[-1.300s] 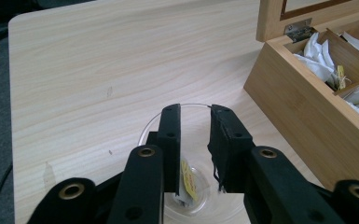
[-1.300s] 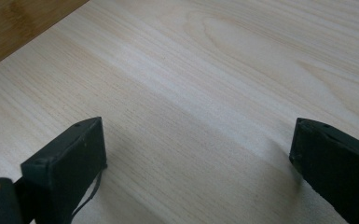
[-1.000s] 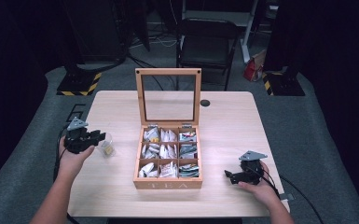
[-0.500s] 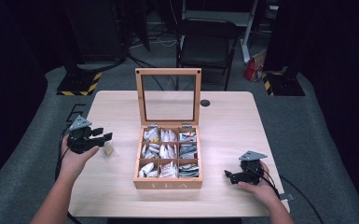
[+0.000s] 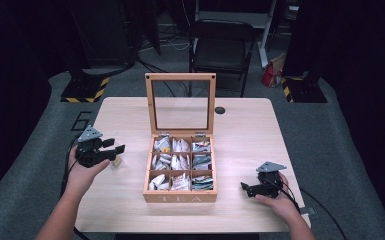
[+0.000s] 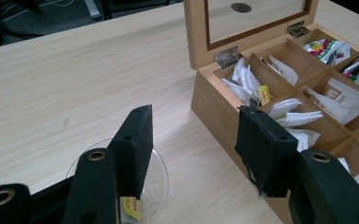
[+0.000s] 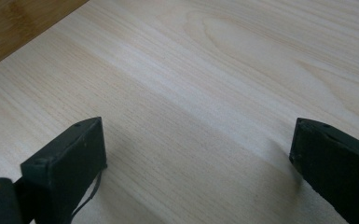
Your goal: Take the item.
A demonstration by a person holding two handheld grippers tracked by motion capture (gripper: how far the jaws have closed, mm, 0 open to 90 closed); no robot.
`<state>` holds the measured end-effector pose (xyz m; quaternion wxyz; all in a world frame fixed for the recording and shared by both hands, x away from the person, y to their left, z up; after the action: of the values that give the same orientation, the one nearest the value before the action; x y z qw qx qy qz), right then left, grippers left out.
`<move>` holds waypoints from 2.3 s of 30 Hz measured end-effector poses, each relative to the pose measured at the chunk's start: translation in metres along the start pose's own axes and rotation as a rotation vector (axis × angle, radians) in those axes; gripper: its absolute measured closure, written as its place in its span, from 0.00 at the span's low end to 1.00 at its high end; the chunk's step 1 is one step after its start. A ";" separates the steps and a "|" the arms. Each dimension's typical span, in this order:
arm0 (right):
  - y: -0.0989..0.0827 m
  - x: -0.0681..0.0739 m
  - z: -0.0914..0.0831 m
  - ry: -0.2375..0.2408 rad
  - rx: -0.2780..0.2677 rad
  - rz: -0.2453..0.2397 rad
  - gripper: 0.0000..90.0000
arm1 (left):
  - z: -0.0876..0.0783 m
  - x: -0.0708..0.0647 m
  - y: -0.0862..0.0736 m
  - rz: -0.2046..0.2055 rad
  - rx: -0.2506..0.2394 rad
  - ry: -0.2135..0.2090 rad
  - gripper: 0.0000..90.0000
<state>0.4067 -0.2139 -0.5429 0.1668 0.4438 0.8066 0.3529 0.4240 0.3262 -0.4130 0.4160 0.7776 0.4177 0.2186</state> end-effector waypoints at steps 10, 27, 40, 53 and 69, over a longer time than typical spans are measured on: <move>0.000 0.000 0.000 0.000 0.000 0.000 0.03 | 0.000 -0.013 -0.004 0.024 0.007 -0.025 0.51; 0.000 0.000 0.000 0.000 0.000 0.000 0.03 | 0.008 -0.030 -0.032 0.032 0.037 -0.059 0.51; 0.000 0.000 0.000 0.000 0.001 0.003 0.03 | 0.013 -0.036 -0.052 0.030 0.052 -0.078 0.51; 0.000 0.000 0.000 0.000 0.000 0.000 0.03 | 0.019 -0.036 -0.072 0.016 0.063 -0.075 0.51; 0.000 0.000 0.000 0.000 0.000 0.001 0.03 | 0.028 -0.034 -0.090 0.009 0.111 -0.078 0.50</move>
<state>0.4066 -0.2139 -0.5429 0.1668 0.4441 0.8065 0.3530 0.3826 0.3127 -0.5032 0.3871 0.8094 0.4091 0.1664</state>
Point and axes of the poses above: each handheld gripper's, and its own axes: z roughly forward along the jaws, y roughly out of its top, x roughly to its left, the point moved 2 cm from there along z, roughly forward along the jaws, and after that the axes turned 3 degrees about z, right-handed, at the moved point
